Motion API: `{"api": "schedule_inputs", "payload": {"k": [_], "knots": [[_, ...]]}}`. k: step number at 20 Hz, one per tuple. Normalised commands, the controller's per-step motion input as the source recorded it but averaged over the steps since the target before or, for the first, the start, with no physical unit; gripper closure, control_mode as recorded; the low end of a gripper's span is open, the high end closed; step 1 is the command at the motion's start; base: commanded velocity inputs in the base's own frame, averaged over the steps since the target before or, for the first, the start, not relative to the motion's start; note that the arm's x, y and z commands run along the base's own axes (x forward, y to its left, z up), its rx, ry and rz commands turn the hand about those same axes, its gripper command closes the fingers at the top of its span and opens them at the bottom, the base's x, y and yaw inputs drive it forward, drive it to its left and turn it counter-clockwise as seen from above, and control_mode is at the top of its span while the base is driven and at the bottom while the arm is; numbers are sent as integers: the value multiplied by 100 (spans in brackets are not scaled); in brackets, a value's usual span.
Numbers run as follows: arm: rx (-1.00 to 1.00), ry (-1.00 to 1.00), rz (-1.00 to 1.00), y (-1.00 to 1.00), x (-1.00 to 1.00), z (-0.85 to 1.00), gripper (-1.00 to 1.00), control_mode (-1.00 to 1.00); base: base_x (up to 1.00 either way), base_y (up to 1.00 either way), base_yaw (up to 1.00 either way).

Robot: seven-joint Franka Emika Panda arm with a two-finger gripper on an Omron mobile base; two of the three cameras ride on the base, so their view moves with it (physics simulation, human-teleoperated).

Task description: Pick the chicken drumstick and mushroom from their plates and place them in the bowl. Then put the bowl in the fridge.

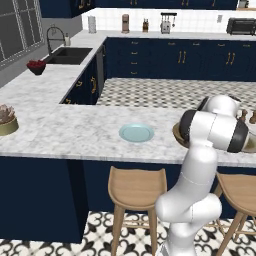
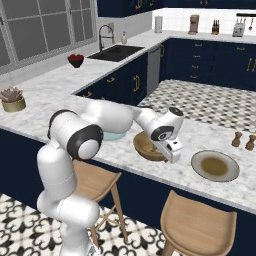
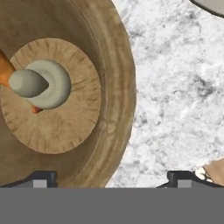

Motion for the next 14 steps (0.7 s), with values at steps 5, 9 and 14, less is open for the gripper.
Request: {"api": "schedule_inputs", "payload": {"k": [5,9,14], "knots": [[3,0,0,-4,19,-12,-100,-100,0,0,0],[3,0,0,0,5,-29,-100,-100,0,0,0],[0,0,-3,8,14,-40,100,-100,0,0,0]]}}
